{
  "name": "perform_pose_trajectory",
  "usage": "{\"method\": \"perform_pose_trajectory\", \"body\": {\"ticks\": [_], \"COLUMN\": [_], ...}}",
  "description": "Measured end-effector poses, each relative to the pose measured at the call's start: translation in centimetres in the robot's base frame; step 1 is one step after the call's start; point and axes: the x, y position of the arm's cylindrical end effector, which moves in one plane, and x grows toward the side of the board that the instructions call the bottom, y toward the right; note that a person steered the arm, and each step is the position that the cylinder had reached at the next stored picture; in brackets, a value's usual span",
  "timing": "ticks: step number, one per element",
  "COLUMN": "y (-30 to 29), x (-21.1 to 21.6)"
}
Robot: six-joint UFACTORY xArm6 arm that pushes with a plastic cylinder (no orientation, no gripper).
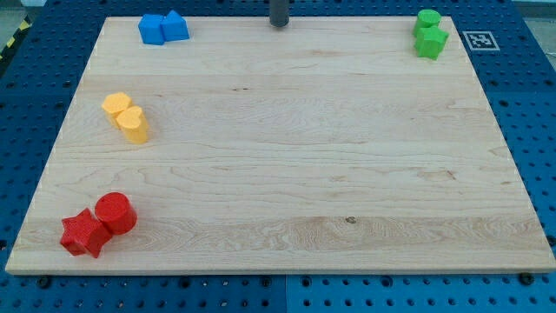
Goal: Move your arm to the left of the green circle
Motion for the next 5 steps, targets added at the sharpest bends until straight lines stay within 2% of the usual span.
{"method": "perform_pose_trajectory", "body": {"ticks": [2, 4, 5], "y": [0.0, 4.9, 5.3], "x": [0.2, 0.2, 0.2]}}
